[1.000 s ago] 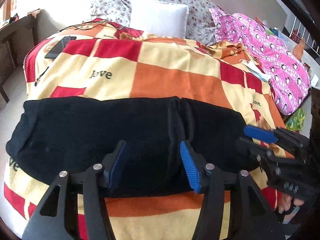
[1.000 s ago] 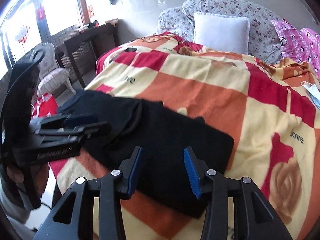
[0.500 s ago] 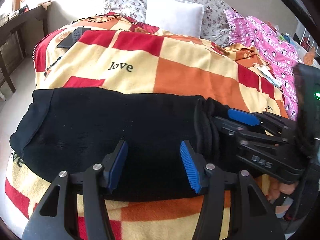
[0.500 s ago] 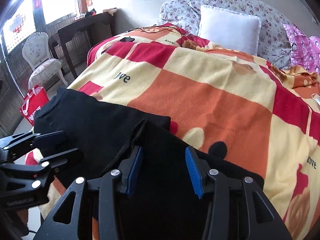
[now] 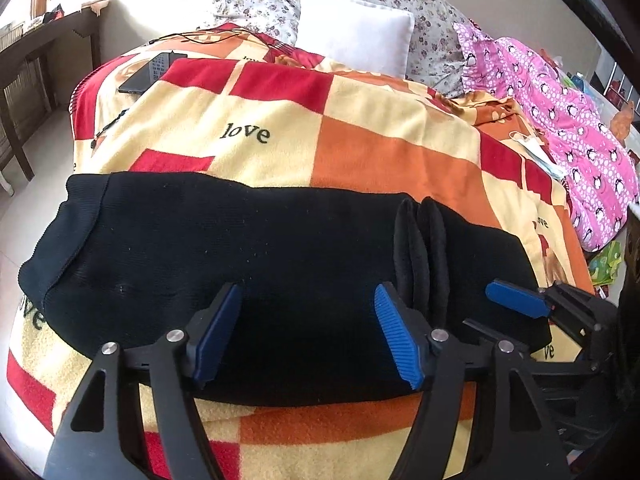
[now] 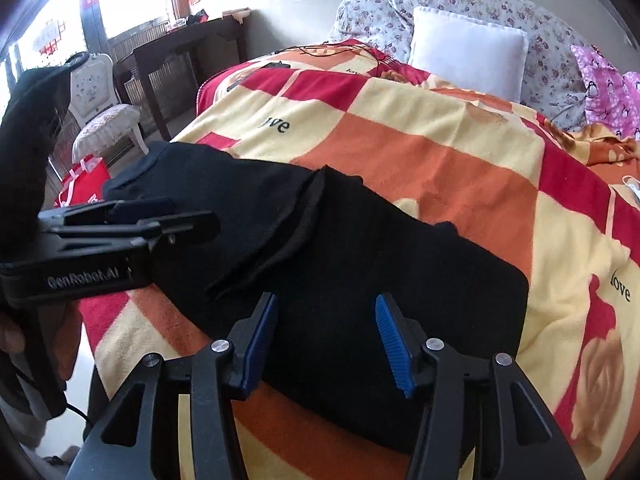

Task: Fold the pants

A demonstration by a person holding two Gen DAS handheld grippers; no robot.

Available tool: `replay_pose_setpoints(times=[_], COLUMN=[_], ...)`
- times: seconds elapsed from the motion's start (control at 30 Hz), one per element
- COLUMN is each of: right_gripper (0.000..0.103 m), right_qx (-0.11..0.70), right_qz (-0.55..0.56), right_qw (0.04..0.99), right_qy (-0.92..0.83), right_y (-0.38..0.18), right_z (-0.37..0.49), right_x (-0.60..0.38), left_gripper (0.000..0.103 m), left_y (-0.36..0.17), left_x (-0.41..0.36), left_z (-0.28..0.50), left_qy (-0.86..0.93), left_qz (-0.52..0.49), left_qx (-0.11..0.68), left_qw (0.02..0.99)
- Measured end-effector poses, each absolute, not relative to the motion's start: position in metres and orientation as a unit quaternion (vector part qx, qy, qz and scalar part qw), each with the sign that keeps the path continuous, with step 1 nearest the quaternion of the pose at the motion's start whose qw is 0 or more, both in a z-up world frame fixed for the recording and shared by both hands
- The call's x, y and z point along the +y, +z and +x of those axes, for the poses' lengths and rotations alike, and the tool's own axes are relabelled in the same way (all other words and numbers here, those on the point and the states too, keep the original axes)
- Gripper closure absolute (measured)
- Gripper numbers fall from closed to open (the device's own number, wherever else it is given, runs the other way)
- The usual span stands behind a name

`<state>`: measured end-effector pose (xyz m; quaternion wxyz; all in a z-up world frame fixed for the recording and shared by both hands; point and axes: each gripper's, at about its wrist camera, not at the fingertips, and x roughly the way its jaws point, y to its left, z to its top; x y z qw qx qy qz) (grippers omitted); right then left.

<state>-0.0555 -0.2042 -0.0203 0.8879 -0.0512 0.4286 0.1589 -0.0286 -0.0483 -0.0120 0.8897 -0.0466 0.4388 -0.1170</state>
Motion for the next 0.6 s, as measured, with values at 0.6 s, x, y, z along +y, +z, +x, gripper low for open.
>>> replay_pose_setpoints(times=[0.6], right_gripper=[0.046], right_qx=[0.411], right_qz=[-0.011], right_qw=[0.896], right_qy=[0.167], right_y=[-0.004], right_z=[-0.026], right_x=[-0.207], left_gripper=[0.029], left_y=[-0.005], left_x=[-0.02], left_z=[-0.03], left_qy=[-0.099], left_qz=[-0.076], left_qx=[0.435], left_qw=[0.892])
